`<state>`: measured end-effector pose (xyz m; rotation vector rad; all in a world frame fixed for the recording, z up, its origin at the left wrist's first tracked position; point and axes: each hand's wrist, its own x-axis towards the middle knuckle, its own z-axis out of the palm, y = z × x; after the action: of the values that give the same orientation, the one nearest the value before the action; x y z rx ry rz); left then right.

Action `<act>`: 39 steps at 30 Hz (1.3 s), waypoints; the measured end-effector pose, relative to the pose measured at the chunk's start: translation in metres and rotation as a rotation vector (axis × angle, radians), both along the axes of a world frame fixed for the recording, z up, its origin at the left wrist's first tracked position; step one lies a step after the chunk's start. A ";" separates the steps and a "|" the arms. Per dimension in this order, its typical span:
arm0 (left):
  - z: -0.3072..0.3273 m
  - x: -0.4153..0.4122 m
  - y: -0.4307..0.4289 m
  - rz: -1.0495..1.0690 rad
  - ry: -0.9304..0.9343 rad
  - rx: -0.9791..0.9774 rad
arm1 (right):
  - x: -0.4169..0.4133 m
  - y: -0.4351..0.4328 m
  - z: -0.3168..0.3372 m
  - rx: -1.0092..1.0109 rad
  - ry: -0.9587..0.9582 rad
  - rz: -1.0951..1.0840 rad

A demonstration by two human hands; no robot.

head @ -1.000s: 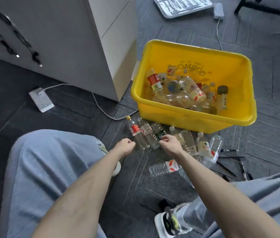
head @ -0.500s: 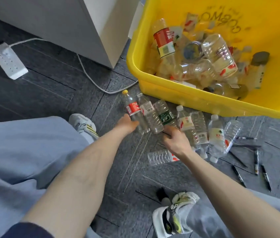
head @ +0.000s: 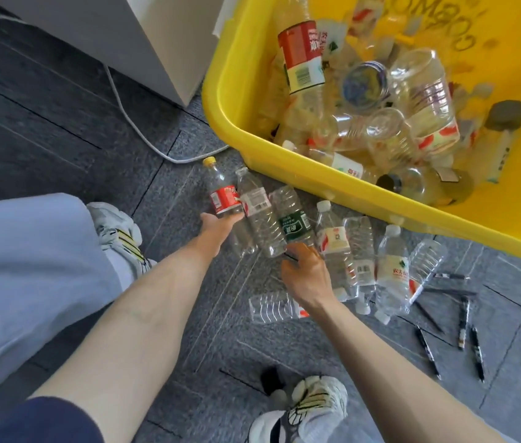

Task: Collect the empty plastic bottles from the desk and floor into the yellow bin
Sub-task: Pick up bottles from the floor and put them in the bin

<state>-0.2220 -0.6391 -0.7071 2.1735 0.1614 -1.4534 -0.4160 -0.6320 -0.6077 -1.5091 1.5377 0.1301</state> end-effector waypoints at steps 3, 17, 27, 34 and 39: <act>-0.001 0.001 0.003 0.002 -0.029 -0.057 | 0.011 -0.008 -0.016 -0.026 0.052 0.029; 0.087 0.049 0.089 -0.238 -0.210 -0.099 | 0.082 -0.019 -0.088 0.092 0.146 0.137; 0.199 0.005 0.116 -0.495 -0.318 -0.185 | 0.033 0.026 0.082 -0.174 -0.081 0.128; 0.268 -0.023 0.130 -0.542 -0.379 -0.450 | -0.001 0.067 0.166 -0.465 -0.124 0.022; 0.305 -0.037 0.138 -0.576 -0.414 -0.539 | -0.037 0.099 0.206 -0.555 -0.031 0.015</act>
<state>-0.2589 -0.5016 -0.4026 2.0664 -0.9563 -1.0876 -0.4527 -0.5334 -0.4017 -1.9361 1.6151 -0.3377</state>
